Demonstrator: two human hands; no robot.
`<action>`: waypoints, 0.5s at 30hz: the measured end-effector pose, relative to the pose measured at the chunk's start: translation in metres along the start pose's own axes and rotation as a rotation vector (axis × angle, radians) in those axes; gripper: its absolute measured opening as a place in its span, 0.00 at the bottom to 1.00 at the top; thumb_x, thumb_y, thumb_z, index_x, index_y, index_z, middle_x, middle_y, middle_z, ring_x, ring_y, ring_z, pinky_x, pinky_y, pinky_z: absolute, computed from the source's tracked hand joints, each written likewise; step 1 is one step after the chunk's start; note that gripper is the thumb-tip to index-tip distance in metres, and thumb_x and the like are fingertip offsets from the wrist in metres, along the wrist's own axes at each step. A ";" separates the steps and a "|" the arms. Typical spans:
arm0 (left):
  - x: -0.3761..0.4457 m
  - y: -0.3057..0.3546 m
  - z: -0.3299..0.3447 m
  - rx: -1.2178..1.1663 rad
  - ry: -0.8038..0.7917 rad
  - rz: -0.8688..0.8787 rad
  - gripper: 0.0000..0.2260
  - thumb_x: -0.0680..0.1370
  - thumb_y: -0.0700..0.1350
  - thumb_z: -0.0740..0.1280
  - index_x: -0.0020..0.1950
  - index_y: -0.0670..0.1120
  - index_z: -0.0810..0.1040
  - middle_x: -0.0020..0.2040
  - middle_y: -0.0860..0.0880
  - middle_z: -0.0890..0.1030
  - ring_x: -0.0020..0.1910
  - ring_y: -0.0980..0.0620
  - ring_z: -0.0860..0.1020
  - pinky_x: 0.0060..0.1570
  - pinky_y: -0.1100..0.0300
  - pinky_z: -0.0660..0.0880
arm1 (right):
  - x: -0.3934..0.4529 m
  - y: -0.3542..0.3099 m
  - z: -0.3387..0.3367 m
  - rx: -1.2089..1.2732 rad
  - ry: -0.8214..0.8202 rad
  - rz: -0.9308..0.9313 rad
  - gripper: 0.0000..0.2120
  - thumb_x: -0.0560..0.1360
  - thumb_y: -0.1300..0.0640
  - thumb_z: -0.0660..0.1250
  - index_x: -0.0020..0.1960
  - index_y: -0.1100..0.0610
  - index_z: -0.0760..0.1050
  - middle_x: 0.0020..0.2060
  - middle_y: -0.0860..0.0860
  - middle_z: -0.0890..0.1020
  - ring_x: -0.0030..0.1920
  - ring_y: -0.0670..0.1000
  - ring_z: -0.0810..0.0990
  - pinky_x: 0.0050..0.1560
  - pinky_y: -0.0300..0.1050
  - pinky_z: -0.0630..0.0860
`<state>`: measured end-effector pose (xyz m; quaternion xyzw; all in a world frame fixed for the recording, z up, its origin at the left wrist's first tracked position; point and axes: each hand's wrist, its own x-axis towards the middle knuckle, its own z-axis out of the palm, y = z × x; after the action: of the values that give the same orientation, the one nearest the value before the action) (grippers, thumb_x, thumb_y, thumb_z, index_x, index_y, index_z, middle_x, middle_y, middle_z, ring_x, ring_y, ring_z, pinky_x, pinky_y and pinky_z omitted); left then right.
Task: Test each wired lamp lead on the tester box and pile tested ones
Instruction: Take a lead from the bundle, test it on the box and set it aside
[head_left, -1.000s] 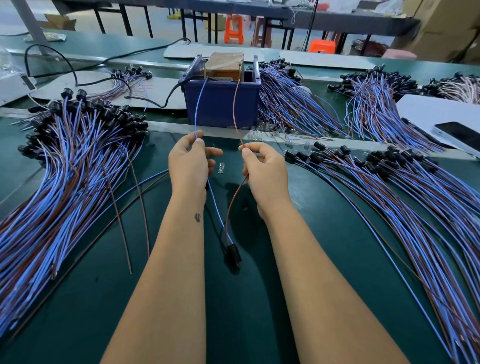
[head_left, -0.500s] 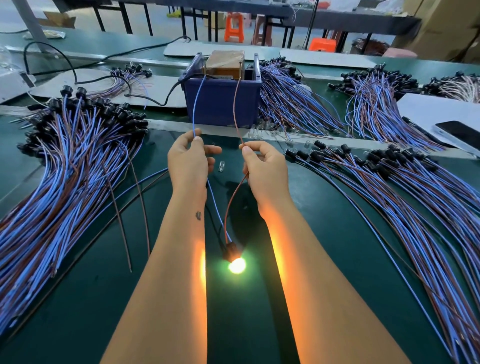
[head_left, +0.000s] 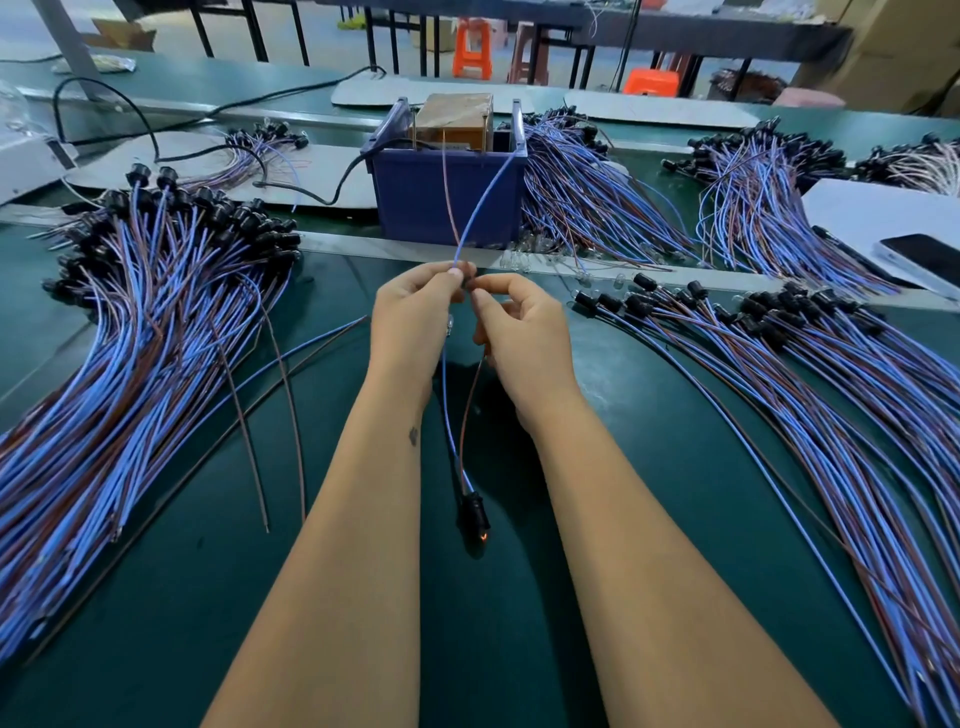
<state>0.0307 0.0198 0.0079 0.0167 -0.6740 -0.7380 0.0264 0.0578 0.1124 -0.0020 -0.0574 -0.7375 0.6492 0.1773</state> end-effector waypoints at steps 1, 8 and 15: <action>-0.001 0.001 0.000 -0.003 -0.025 -0.007 0.09 0.79 0.43 0.65 0.48 0.48 0.85 0.39 0.48 0.84 0.34 0.55 0.76 0.35 0.65 0.72 | 0.000 0.000 -0.001 0.010 -0.004 -0.001 0.07 0.79 0.59 0.65 0.47 0.50 0.80 0.29 0.52 0.74 0.31 0.47 0.71 0.33 0.42 0.68; 0.001 0.002 -0.007 -0.104 -0.105 -0.043 0.04 0.78 0.45 0.70 0.46 0.46 0.83 0.35 0.45 0.80 0.34 0.49 0.73 0.39 0.50 0.78 | -0.001 -0.004 -0.006 0.186 -0.063 0.029 0.11 0.82 0.57 0.60 0.48 0.54 0.81 0.30 0.50 0.76 0.28 0.43 0.72 0.27 0.34 0.68; 0.013 0.001 -0.012 -0.499 -0.012 -0.121 0.09 0.81 0.40 0.63 0.40 0.44 0.73 0.27 0.52 0.73 0.25 0.57 0.69 0.25 0.66 0.65 | -0.002 -0.002 -0.008 -0.012 -0.233 -0.034 0.20 0.71 0.64 0.75 0.60 0.49 0.77 0.37 0.52 0.77 0.35 0.45 0.74 0.42 0.38 0.74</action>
<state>0.0188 0.0070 0.0077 0.0453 -0.4688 -0.8820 -0.0185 0.0627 0.1189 0.0003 0.0297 -0.7580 0.6437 0.1010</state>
